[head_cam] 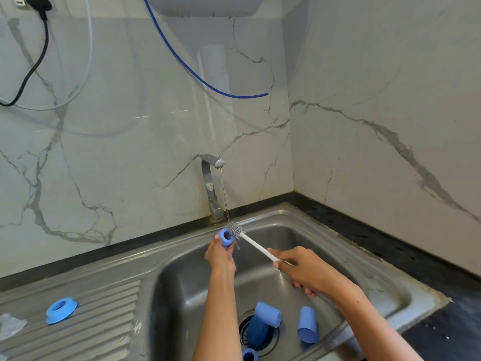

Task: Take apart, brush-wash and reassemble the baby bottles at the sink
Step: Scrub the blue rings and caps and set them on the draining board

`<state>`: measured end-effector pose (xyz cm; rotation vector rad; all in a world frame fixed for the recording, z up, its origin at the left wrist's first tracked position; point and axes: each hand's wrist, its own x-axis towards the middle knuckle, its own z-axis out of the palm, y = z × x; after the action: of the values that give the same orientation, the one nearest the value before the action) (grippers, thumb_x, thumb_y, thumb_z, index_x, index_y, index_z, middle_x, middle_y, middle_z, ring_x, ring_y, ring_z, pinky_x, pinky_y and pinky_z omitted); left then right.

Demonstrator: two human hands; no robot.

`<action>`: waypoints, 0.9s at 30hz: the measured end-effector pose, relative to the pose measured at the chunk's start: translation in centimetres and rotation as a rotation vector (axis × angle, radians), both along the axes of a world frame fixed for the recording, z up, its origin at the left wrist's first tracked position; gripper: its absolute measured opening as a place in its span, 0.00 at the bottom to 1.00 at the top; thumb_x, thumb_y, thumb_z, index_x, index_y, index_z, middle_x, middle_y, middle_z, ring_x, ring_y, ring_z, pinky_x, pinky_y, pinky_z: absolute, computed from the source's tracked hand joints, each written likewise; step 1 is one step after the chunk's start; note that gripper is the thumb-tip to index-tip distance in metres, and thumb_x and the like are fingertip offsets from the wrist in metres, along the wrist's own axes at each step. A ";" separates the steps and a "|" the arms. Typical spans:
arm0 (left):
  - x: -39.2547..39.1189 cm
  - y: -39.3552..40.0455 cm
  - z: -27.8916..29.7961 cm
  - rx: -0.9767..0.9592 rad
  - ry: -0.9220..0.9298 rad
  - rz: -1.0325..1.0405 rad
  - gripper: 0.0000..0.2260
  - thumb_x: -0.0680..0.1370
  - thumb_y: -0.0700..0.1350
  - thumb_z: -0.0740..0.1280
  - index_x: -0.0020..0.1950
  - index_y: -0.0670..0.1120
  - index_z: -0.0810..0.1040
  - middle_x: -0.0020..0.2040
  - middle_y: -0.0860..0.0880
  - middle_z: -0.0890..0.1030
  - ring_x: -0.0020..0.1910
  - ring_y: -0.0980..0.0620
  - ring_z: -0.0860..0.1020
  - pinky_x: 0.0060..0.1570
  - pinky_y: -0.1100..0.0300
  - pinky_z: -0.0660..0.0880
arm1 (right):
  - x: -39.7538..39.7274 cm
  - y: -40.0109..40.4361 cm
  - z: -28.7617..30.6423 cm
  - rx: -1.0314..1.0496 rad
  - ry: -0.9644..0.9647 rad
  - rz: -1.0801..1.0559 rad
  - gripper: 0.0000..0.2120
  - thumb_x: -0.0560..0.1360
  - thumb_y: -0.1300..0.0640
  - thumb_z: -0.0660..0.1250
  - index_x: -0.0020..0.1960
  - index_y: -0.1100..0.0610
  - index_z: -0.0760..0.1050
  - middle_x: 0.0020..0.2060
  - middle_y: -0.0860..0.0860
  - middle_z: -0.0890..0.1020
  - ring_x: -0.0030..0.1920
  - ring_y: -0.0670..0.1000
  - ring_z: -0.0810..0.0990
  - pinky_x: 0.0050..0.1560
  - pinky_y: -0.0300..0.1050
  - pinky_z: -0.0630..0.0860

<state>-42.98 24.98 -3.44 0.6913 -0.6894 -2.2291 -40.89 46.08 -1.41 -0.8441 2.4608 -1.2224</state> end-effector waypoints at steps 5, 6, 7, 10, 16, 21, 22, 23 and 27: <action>0.5 -0.4 -0.5 0.137 0.073 -0.020 0.06 0.81 0.35 0.61 0.52 0.33 0.75 0.53 0.36 0.77 0.56 0.42 0.76 0.66 0.46 0.69 | 0.7 -0.9 -0.5 -0.008 0.020 0.027 0.18 0.81 0.51 0.59 0.69 0.39 0.69 0.29 0.49 0.71 0.24 0.44 0.65 0.24 0.37 0.66; 0.6 -0.4 -0.4 0.145 0.087 -0.030 0.07 0.81 0.36 0.61 0.54 0.33 0.74 0.59 0.35 0.76 0.60 0.42 0.75 0.66 0.47 0.69 | 0.8 -1.4 -0.7 -0.004 0.065 0.017 0.19 0.81 0.52 0.59 0.71 0.40 0.68 0.30 0.47 0.71 0.25 0.45 0.65 0.24 0.36 0.66; 0.6 -0.3 -0.3 0.141 0.100 -0.041 0.10 0.80 0.36 0.62 0.59 0.32 0.73 0.63 0.35 0.75 0.61 0.41 0.75 0.66 0.47 0.69 | 0.8 -2.0 -0.9 0.018 0.125 -0.001 0.19 0.82 0.52 0.58 0.72 0.41 0.67 0.31 0.46 0.70 0.27 0.44 0.66 0.24 0.35 0.66; 0.5 0.7 0.0 0.088 0.089 -0.077 0.16 0.78 0.35 0.65 0.65 0.31 0.70 0.64 0.34 0.74 0.60 0.41 0.76 0.64 0.47 0.71 | 0.6 -3.5 -1.0 0.106 0.277 -0.075 0.21 0.83 0.53 0.55 0.76 0.45 0.61 0.34 0.46 0.70 0.29 0.44 0.67 0.27 0.35 0.66; 0.9 -0.4 -0.8 0.152 0.103 -0.056 0.19 0.78 0.39 0.66 0.67 0.33 0.70 0.66 0.36 0.73 0.65 0.42 0.74 0.66 0.49 0.70 | 0.3 -1.7 -0.5 -0.007 0.013 0.027 0.19 0.82 0.51 0.58 0.72 0.39 0.66 0.28 0.49 0.70 0.23 0.44 0.65 0.23 0.37 0.67; 0.2 0.2 -0.4 0.076 0.092 -0.098 0.12 0.78 0.37 0.65 0.59 0.31 0.73 0.62 0.34 0.75 0.58 0.42 0.76 0.63 0.48 0.72 | -0.1 -1.3 -0.5 -0.040 -0.026 -0.004 0.19 0.81 0.49 0.59 0.71 0.37 0.65 0.28 0.50 0.71 0.21 0.44 0.65 0.24 0.38 0.68; 0.2 0.5 -0.3 0.050 0.082 -0.124 0.13 0.78 0.37 0.65 0.60 0.31 0.73 0.60 0.34 0.76 0.55 0.42 0.78 0.60 0.47 0.74 | 0.0 -1.7 -0.6 -0.058 -0.020 -0.020 0.19 0.81 0.50 0.58 0.71 0.37 0.65 0.28 0.50 0.71 0.22 0.44 0.65 0.24 0.38 0.68; 0.2 0.7 -0.1 0.033 0.082 -0.151 0.12 0.78 0.37 0.65 0.59 0.31 0.73 0.58 0.34 0.76 0.51 0.43 0.78 0.58 0.47 0.75 | 0.0 -2.0 -0.6 -0.078 -0.017 -0.036 0.20 0.81 0.50 0.58 0.72 0.38 0.65 0.28 0.50 0.71 0.22 0.44 0.65 0.24 0.38 0.67; 0.3 0.9 0.0 0.029 0.092 -0.227 0.09 0.78 0.38 0.65 0.55 0.34 0.75 0.55 0.36 0.77 0.51 0.43 0.78 0.57 0.46 0.76 | -0.1 -2.9 -0.6 -0.098 -0.003 -0.051 0.20 0.82 0.51 0.58 0.73 0.40 0.64 0.30 0.50 0.71 0.23 0.44 0.65 0.22 0.37 0.66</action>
<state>-42.70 25.85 -3.48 0.5431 -0.7208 -2.4654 -40.97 43.22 -1.98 -0.8085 2.4510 -1.3714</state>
